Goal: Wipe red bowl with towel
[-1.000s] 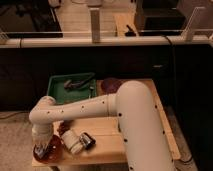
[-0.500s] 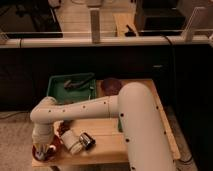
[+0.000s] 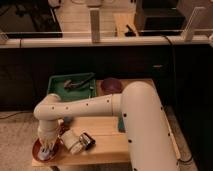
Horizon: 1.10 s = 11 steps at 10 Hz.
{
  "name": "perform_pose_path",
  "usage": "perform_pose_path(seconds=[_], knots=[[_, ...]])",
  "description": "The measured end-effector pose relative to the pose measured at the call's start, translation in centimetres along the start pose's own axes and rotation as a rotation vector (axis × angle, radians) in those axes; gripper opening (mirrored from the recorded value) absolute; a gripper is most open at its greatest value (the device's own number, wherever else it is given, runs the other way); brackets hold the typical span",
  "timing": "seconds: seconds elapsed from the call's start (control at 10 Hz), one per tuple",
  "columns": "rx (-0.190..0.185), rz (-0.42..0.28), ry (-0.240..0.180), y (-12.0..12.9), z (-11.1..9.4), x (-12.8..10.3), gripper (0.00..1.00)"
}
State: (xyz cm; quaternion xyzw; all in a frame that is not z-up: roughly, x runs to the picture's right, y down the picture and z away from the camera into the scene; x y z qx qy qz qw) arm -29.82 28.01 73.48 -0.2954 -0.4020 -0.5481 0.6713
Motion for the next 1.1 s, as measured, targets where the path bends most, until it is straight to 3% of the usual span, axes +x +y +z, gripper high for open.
perform_pose_path(seconds=[0.4, 1.1], knots=[[-0.049, 0.02, -0.009, 0.45, -0.32, 1.2, 0.0], [-0.052, 0.022, -0.01, 0.52, -0.27, 1.21, 0.0]])
